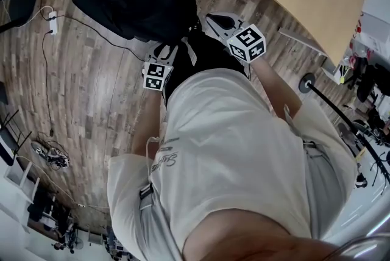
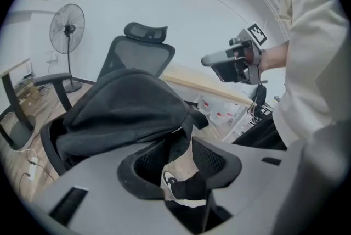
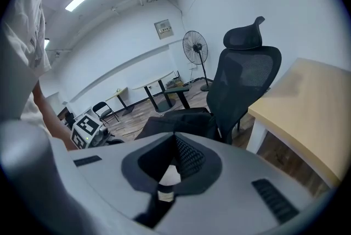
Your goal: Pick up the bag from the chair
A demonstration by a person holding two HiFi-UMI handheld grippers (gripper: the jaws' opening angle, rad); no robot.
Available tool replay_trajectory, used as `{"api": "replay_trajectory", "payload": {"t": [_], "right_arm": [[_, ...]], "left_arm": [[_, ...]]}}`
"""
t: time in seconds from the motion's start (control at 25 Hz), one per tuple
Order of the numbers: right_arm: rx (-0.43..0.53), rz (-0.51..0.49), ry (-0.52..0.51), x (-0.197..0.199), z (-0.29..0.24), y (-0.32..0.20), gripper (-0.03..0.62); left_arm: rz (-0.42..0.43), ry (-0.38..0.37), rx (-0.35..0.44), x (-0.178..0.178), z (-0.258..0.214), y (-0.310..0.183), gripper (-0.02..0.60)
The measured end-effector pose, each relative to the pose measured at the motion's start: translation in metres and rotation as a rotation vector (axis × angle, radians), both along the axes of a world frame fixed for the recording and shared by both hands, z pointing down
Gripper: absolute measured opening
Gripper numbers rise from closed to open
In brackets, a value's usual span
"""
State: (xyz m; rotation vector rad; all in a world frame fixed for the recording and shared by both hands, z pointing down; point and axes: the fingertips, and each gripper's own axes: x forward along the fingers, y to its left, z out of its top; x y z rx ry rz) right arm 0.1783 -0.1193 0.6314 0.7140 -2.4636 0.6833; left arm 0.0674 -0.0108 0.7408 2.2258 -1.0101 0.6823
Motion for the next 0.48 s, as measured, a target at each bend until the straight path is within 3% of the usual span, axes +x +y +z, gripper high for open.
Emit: {"api": "replay_trajectory", "payload": {"t": [0.16,0.28,0.48], "right_arm": [[-0.033,0.015,0.026,0.001,0.009,-0.003,-0.006],[-0.047,0.020,0.030,-0.003,0.012,-0.009,-0.006],[-0.043,0.045,0.007,-0.012,0.002,-0.020,-0.006]], "left_arm": [[-0.131,0.019,0.095,-0.016,-0.031,-0.034,0.139],[-0.153,0.021,0.167,-0.026,-0.053,-0.062,0.057],[-0.205,0.080,0.197,-0.055,-0.080,-0.096,0.038]]}}
